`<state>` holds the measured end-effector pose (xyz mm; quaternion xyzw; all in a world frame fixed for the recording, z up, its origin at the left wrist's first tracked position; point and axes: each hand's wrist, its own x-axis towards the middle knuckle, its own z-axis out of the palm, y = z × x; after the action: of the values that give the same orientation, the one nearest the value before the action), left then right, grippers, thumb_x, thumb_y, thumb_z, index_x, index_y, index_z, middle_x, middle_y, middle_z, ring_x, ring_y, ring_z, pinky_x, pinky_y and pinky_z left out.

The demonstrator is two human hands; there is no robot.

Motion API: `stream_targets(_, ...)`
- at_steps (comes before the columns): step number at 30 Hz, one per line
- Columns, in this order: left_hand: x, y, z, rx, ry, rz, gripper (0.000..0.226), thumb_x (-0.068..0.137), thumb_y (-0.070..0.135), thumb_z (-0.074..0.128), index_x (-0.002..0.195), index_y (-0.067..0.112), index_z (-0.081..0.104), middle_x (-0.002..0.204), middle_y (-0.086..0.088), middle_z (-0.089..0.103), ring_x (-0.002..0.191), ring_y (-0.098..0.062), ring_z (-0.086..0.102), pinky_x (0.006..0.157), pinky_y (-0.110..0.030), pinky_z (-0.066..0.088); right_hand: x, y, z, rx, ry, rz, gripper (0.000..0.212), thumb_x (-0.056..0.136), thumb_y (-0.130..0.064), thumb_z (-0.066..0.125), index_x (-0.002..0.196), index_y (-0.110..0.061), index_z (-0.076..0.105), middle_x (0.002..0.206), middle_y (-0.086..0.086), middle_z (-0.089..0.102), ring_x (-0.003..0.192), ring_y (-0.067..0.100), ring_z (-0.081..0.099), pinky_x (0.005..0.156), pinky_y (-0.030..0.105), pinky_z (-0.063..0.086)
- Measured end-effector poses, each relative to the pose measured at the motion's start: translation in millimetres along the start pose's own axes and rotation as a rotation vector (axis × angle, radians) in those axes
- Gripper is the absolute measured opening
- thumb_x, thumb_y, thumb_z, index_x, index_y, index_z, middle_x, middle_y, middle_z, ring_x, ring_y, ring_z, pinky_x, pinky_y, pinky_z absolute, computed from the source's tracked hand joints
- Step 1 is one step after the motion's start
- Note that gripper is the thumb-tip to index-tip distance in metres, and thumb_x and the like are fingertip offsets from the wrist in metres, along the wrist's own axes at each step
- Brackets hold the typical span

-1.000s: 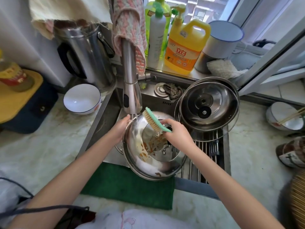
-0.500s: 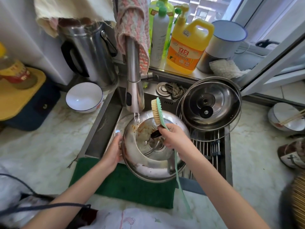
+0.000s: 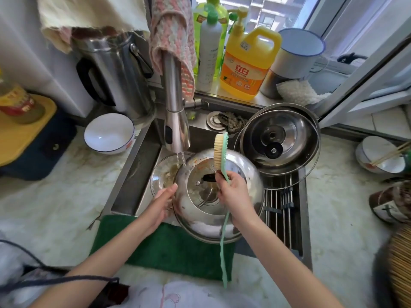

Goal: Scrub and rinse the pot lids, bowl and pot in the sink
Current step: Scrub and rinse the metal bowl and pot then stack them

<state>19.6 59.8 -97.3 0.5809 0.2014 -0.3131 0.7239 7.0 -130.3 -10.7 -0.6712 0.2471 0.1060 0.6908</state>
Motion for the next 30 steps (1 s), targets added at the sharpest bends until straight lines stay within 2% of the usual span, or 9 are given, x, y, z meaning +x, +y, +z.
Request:
stream_targets(3,-13.3,-11.2,7.5,0.013,-0.071,-0.076,0.112,0.029,0.062,0.086,0.122,0.015,0.046,0.101,-0.006,0.068,0.088,-0.022,0.067,0.066,-0.032,0.055,7.9,-2.1,0.5,-0.082,-0.025,-0.021,0.022,0.098,-0.017,0.05,0.114,-0.006,0.059,0.06,-0.005,0.048,0.04,0.002,0.038,0.04,0.015,0.032)
stream_targets(5,-9.7,-13.2,10.2,-0.011,-0.045,-0.069,0.122,0.025,0.057,0.089,0.129,0.017,0.04,0.108,-0.006,0.067,0.088,-0.019,0.068,0.065,-0.031,0.055,9.4,-1.2,0.2,-0.125,-0.051,-0.003,0.024,0.098,-0.018,0.05,0.117,-0.006,0.056,0.074,-0.003,0.063,0.039,0.002,0.042,0.04,0.016,0.034)
stream_targets(7,-0.5,-11.1,6.1,0.015,0.002,-0.038,0.137,0.021,0.057,0.091,0.138,0.014,0.033,0.118,-0.007,0.064,0.097,-0.019,0.067,0.076,-0.034,0.055,6.9,2.0,-1.2,-0.128,-0.086,0.042,0.023,0.099,-0.018,0.05,0.117,-0.005,0.051,0.095,0.006,0.072,0.036,0.003,0.043,0.038,0.016,0.034)
stream_targets(11,13.7,0.3,-7.7,0.127,0.061,-0.002,0.14,0.028,0.052,0.092,0.146,0.016,0.027,0.133,-0.01,0.054,0.111,-0.024,0.06,0.098,-0.038,0.048,-8.5,2.8,-8.6,-0.144,-0.154,0.105,0.02,0.1,-0.015,0.045,0.115,-0.003,0.039,0.106,0.014,0.069,0.036,-0.001,0.047,0.038,0.015,0.032)
stream_targets(16,18.6,0.0,-12.1,0.15,0.082,-0.007,0.136,0.03,0.051,0.092,0.145,0.016,0.03,0.136,-0.011,0.052,0.112,-0.025,0.06,0.098,-0.039,0.048,1.4,-5.2,-23.8,-0.216,-0.285,0.152,0.027,0.098,-0.023,0.05,0.116,-0.004,0.045,0.075,0.002,0.07,0.037,0.004,0.041,0.038,0.016,0.029)
stream_targets(20,19.2,-1.5,-12.8,0.159,0.082,-0.005,0.142,0.026,0.054,0.092,0.147,0.017,0.027,0.137,-0.01,0.05,0.112,-0.026,0.059,0.096,-0.039,0.05,33.8,-26.4,-46.6,-0.617,-0.034,-0.017,0.041,0.092,-0.045,0.054,0.126,-0.023,0.049,0.082,-0.002,0.061,0.059,0.006,0.051,0.051,0.023,0.037)
stream_targets(24,21.6,-4.3,-13.3,0.163,0.082,0.006,0.148,0.022,0.057,0.091,0.148,0.017,0.025,0.139,-0.011,0.048,0.115,-0.024,0.057,0.096,-0.037,0.049,60.7,-27.7,-48.1,-1.189,0.141,-0.244,0.025,0.099,-0.035,0.043,0.118,-0.031,0.058,0.101,-0.001,0.069,0.095,0.023,0.062,0.07,0.033,0.043)
stream_targets(28,21.3,-4.3,-13.6,0.157,0.09,-0.001,0.144,0.023,0.057,0.092,0.147,0.018,0.029,0.137,-0.008,0.051,0.113,-0.022,0.059,0.092,-0.034,0.051,63.1,-9.7,-10.0,-1.107,-0.178,-0.262,0.028,0.091,-0.041,0.056,0.115,-0.031,0.067,0.118,-0.003,0.067,0.106,0.02,0.061,0.085,0.033,0.048)
stream_targets(30,21.1,-6.3,-16.9,0.146,0.096,-0.014,0.14,0.025,0.056,0.092,0.146,0.018,0.031,0.135,-0.009,0.053,0.112,-0.023,0.06,0.095,-0.04,0.051,77.6,-13.2,-1.2,-1.18,-0.153,-0.316,0.029,0.091,-0.043,0.056,0.115,-0.031,0.068,0.115,-0.001,0.068,0.107,0.022,0.061,0.083,0.033,0.046)
